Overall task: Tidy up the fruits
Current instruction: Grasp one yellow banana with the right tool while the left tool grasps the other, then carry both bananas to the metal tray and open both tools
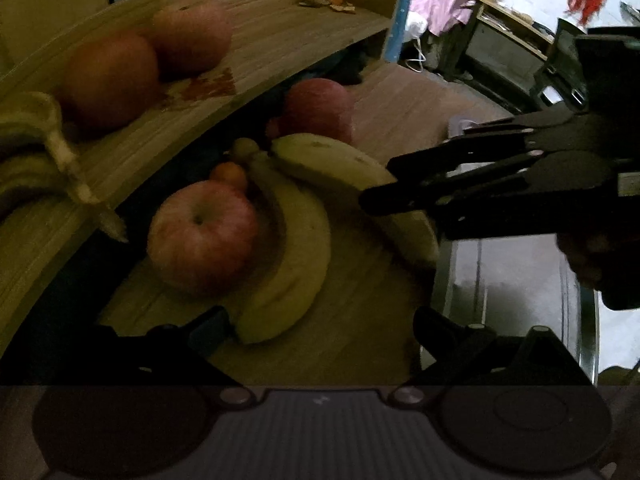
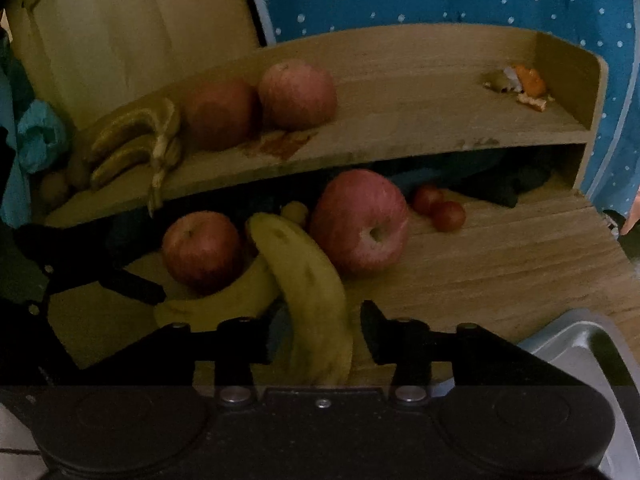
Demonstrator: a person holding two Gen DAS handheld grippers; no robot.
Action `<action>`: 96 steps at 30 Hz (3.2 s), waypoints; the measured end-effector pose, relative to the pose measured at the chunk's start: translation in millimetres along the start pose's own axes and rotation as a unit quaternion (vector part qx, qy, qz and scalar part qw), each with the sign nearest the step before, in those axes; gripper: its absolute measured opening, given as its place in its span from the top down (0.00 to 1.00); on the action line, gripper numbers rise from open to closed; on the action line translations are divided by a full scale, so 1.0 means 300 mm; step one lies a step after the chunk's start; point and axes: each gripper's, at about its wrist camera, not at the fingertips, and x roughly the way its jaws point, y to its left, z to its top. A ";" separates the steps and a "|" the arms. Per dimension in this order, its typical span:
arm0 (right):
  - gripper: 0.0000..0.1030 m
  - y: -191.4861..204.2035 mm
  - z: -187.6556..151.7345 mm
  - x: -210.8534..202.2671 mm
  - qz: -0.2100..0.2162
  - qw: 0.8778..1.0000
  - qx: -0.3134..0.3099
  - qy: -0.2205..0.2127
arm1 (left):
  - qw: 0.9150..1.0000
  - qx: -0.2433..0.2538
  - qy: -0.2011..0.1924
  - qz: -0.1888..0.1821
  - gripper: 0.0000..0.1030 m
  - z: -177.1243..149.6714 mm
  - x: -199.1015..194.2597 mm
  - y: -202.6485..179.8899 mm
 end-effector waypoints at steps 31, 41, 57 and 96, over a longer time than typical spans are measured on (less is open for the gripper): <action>0.64 -0.062 -0.006 0.003 0.034 0.998 0.048 -0.017 | 0.997 0.009 0.012 0.071 0.51 0.150 0.155 -0.033; 0.64 -0.062 -0.018 -0.076 0.006 0.998 0.060 -0.031 | 0.997 0.004 0.010 0.071 0.61 0.174 0.154 -0.020; 0.64 -0.042 -0.144 -0.223 -0.021 0.990 0.132 -0.047 | 0.995 -0.097 0.021 0.008 0.64 0.101 0.080 -0.056; 0.64 -0.521 -0.376 -0.471 -0.133 0.967 0.211 -0.043 | 0.998 -0.050 -0.014 -0.026 0.63 0.392 0.334 -0.634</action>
